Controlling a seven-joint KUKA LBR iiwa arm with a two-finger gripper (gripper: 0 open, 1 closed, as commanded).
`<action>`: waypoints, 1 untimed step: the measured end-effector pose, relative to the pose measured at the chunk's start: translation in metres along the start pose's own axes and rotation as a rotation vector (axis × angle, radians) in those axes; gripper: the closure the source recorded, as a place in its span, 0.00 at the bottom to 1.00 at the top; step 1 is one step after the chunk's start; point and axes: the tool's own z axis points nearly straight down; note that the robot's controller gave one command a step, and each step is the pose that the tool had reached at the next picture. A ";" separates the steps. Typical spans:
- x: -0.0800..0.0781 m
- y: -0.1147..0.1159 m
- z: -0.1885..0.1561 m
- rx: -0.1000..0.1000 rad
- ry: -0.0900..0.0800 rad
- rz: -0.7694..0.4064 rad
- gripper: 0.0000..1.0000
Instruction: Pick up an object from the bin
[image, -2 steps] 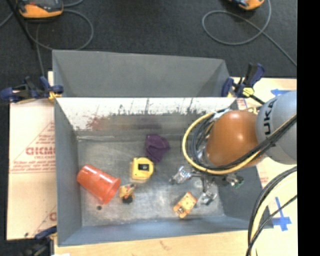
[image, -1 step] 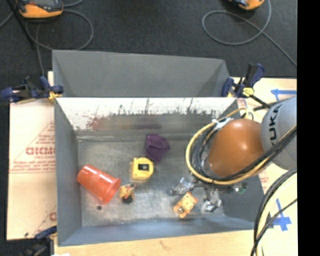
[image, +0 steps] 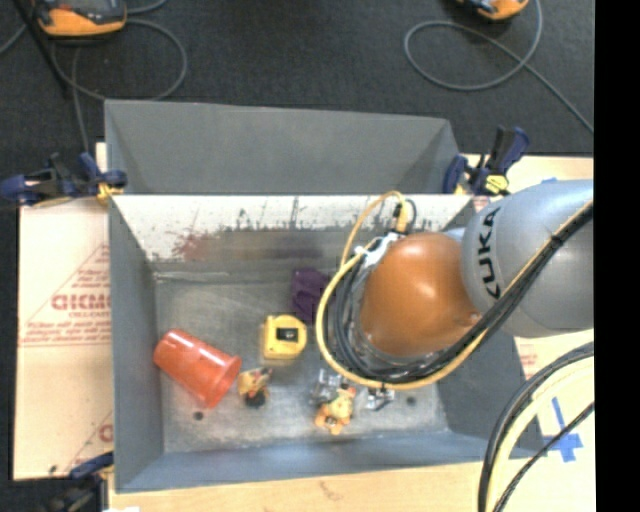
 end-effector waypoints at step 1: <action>0.000 0.000 0.000 0.000 0.000 0.000 1.00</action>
Offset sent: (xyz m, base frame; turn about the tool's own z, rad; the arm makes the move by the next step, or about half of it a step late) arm -0.0002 0.0090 0.1254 -0.0243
